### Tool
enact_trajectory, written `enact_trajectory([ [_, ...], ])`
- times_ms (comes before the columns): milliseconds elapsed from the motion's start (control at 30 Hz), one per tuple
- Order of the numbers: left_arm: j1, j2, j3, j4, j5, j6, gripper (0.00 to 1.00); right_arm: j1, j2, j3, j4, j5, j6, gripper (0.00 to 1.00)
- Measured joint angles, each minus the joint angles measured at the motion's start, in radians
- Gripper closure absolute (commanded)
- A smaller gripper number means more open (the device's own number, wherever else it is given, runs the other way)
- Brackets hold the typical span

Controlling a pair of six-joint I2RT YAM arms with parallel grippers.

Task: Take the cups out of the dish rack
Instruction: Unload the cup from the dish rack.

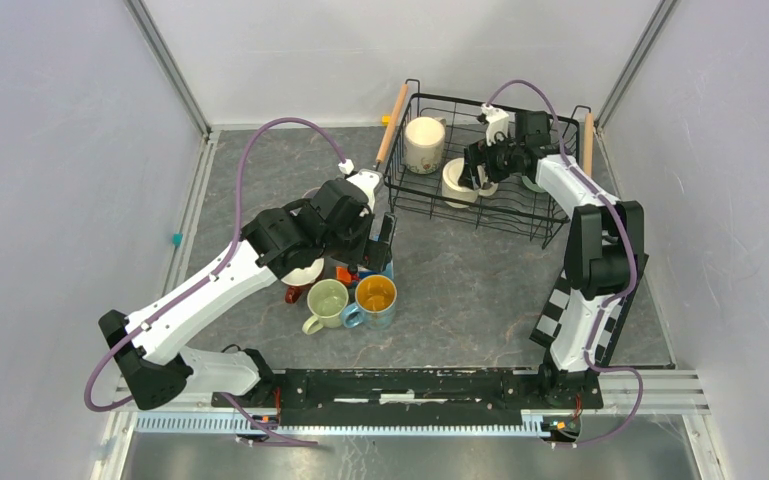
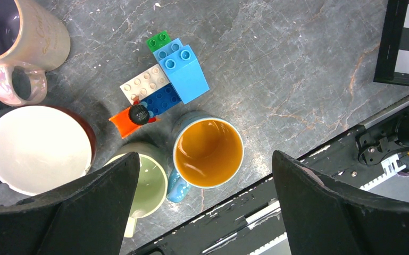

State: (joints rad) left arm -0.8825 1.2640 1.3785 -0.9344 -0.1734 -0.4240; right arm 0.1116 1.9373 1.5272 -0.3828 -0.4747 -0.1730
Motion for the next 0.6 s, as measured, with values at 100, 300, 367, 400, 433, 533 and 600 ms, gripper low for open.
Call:
enact_trajectory([
  [100, 0.0, 0.0, 0.0, 0.0, 0.0, 0.0, 0.0, -0.018, -0.001, -0.029, 0.033, -0.051, 0.026, 0.02],
  [300, 0.001, 0.0, 0.0, 0.0, 0.0, 0.0, 0.0, -0.042, -0.004, -0.073, 0.085, -0.129, 0.076, 0.02],
  [367, 0.002, 0.0, 0.0, 0.0, 0.0, 0.0, 0.0, -0.045, -0.006, -0.083, 0.097, -0.138, 0.087, 0.02],
  [400, 0.002, 0.0, 0.0, 0.0, 0.0, 0.0, 0.0, -0.048, -0.007, -0.085, 0.1, -0.142, 0.093, 0.02],
  [433, 0.002, 0.0, 0.0, 0.0, 0.0, 0.0, 0.0, -0.049, -0.008, -0.085, 0.102, -0.144, 0.098, 0.02],
  [533, 0.002, 0.0, 0.0, 0.0, 0.0, 0.0, 0.0, -0.054, -0.01, -0.086, 0.109, -0.148, 0.113, 0.02],
  [600, 0.002, 0.0, 0.0, 0.0, 0.0, 0.0, 0.0, -0.055, -0.014, -0.086, 0.11, -0.154, 0.124, 0.02],
])
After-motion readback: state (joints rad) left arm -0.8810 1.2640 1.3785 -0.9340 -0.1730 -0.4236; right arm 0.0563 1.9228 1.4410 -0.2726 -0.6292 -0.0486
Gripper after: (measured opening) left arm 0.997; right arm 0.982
